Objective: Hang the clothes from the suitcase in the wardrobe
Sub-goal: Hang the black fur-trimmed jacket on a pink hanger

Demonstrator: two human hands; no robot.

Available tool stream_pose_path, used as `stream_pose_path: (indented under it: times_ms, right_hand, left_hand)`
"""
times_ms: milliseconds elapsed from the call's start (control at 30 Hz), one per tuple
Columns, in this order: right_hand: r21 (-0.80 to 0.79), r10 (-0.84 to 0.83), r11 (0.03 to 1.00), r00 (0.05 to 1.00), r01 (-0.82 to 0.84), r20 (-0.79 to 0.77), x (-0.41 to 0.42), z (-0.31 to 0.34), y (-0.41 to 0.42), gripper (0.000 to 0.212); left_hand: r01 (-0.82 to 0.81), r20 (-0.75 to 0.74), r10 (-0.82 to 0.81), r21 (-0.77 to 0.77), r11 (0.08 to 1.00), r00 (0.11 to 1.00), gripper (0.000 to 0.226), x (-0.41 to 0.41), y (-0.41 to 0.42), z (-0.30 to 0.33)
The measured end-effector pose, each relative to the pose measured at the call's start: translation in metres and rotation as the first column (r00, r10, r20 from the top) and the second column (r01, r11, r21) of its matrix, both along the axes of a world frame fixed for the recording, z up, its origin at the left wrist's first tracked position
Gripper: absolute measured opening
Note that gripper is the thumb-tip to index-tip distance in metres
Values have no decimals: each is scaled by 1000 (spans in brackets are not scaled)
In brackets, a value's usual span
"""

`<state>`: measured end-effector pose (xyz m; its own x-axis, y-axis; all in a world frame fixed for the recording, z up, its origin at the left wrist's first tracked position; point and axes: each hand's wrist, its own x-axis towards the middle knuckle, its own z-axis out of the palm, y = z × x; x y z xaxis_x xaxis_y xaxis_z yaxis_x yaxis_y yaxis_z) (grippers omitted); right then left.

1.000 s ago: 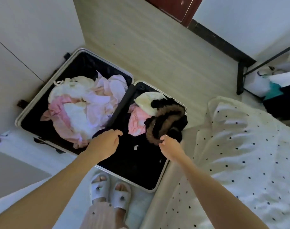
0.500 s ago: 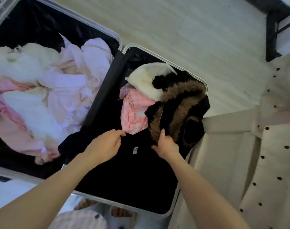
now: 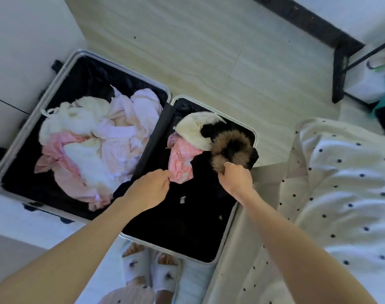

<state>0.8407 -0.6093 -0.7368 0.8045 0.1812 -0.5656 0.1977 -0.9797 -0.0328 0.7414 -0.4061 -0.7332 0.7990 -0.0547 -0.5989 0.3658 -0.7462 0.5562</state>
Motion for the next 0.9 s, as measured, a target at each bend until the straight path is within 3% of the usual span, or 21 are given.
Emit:
stream_pose_path:
  times_ms: [233, 333, 400, 567, 667, 767, 900]
  right_hand:
    - [53, 42, 998, 999, -41, -10, 13, 202, 15, 23]
    - [111, 30, 994, 995, -20, -93, 11, 276, 26, 14]
    - [142, 57, 989, 989, -38, -139, 4, 321, 36, 22]
    - [145, 294, 953, 931, -267, -216, -35, 425, 64, 14]
    - [116, 446, 895, 866, -430, -226, -69, 472, 78, 33]
    - [138, 558, 830, 812, -541, -171, -96, 502, 94, 37]
    - [196, 663, 746, 739, -636, -123, -167, 542, 121, 14]
  left_hand:
    - [-106, 87, 106, -3, 994, 991, 33, -11, 6, 174]
    - [-149, 100, 149, -12, 989, 984, 33, -33, 8, 232]
    - [-184, 117, 184, -10, 983, 976, 32, -48, 12, 266]
    - [-266, 237, 261, -11, 964, 936, 30, -86, 24, 346]
    - [-290, 279, 283, -18, 957, 917, 29, -117, 23, 385]
    - [-287, 305, 269, 14, 958, 914, 30, -148, 27, 407]
    - [-328, 334, 291, 62, 942, 897, 29, -222, 43, 441]
